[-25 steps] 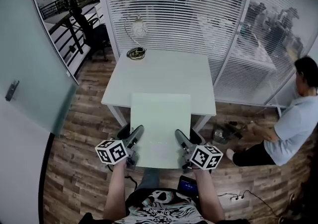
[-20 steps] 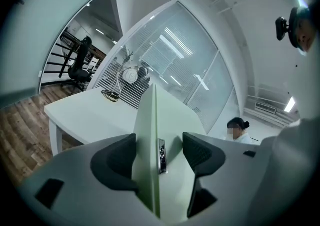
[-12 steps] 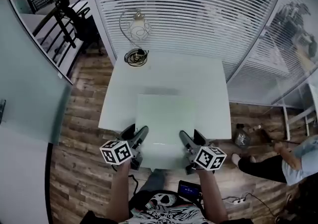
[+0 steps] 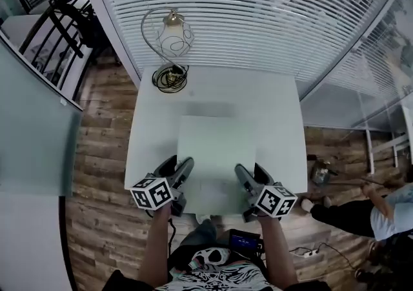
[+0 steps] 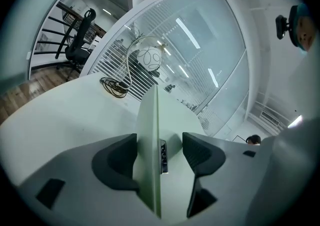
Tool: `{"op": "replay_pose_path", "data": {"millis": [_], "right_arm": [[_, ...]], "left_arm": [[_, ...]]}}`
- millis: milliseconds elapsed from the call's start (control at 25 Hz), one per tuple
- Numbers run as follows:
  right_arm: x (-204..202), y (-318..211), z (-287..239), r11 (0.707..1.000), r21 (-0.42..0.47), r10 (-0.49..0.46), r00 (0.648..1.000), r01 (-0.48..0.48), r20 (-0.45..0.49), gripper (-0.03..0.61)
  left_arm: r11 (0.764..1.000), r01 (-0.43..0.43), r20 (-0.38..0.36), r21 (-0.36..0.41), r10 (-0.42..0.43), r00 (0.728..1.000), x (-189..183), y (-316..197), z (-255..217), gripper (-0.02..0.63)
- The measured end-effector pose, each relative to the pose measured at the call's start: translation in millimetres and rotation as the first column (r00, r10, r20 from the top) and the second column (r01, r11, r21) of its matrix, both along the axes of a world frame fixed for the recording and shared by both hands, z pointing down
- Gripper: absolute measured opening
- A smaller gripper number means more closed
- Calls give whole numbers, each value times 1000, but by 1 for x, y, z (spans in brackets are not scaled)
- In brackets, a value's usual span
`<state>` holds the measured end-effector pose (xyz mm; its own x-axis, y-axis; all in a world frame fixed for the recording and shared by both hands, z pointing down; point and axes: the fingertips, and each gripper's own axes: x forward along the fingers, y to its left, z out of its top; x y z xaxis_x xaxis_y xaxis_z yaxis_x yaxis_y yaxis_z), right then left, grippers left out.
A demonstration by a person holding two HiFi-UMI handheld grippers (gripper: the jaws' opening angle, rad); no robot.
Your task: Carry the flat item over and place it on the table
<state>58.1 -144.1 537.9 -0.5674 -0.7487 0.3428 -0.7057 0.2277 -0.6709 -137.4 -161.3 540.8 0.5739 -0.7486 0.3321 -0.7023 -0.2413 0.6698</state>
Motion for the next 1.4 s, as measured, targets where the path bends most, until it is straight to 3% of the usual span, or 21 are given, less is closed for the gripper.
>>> {"op": "replay_pose_path", "data": {"millis": [240,880,1400], "right_arm": [[10,-15,2,1000,-14,27,1000,-27,5,308],[4,-49,2,1000,-2,1,1000,-1,-17,308],[6,-52,28,998,-58,0,1000,0,-7,308]], "left_arm": [[1000,-28,-1,-12,28,1000,10,-19,1,276],[1000,6,26,-8,-5,1000,5,-48,1,276],[998,5,30,-67,-3,1000,7,-51,29,276]]}}
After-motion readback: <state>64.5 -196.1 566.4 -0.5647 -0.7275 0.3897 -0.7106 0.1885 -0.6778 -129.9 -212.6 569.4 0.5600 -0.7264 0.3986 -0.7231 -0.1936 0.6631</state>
